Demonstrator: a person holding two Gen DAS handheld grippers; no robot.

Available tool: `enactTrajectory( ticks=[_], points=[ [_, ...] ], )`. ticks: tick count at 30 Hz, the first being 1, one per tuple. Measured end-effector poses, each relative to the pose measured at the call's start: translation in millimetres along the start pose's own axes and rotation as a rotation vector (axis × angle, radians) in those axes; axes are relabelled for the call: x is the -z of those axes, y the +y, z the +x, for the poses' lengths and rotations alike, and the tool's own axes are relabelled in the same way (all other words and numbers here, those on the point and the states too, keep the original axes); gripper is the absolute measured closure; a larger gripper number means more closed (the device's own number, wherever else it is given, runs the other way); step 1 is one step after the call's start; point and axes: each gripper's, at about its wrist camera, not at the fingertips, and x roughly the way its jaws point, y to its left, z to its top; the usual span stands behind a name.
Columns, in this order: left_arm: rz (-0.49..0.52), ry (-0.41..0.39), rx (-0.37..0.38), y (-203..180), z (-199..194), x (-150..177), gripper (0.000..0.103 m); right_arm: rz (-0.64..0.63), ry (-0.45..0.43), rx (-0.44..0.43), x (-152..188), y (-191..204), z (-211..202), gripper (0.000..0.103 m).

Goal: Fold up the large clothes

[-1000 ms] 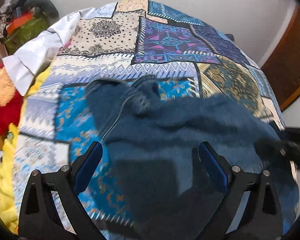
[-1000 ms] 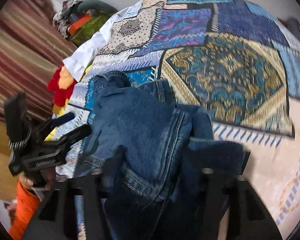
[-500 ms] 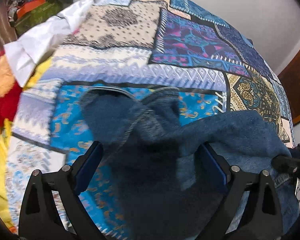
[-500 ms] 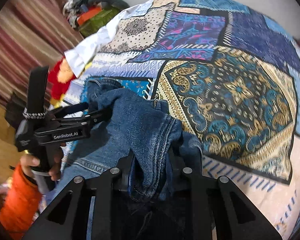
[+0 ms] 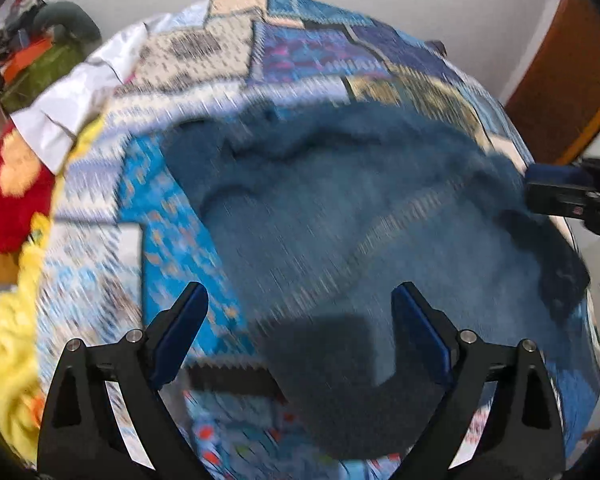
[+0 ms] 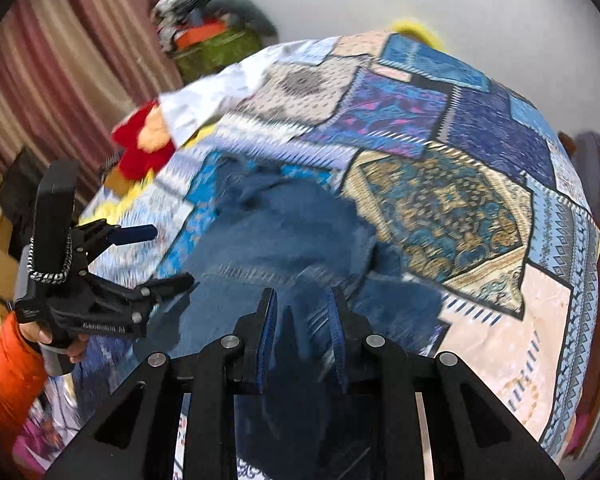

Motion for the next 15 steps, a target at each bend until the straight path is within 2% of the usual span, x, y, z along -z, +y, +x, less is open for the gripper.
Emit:
enactTrajectory(
  ticks=[2,4,5,6,7,8,10,14,15],
  points=[
    [-0.004,-0.001,-0.020,-5,2,14,0.007,-0.071,0.066,0.100,13,11,18,0.082],
    [-0.018,0.000,-0.001,-5,0,27,0.007,-0.103,0.095,0.127,27,12,29,0.082],
    [-0.032,0.002,0.010,-4,-1,31,0.007,-0.096,0.074,0.121,33,10,29,0.079],
    [-0.047,-0.002,0.016,-3,-2,36,0.006,-0.085,0.055,0.128,37,6,27,0.061],
    [-0.060,-0.006,0.021,-1,-4,42,0.006,-0.060,0.040,0.157,41,1,23,0.048],
    [-0.067,-0.008,0.026,-1,-5,46,0.006,-0.033,0.036,0.131,45,-6,21,0.041],
    [-0.081,-0.016,0.031,0,-10,55,0.006,0.032,0.036,0.085,52,-18,15,0.039],
    [-0.069,-0.024,0.022,2,-22,68,0.006,0.090,0.034,0.108,70,-36,1,0.016],
    [-0.061,-0.021,0.024,3,-24,72,0.003,0.095,0.038,0.119,74,-40,-1,0.015]
  ],
)
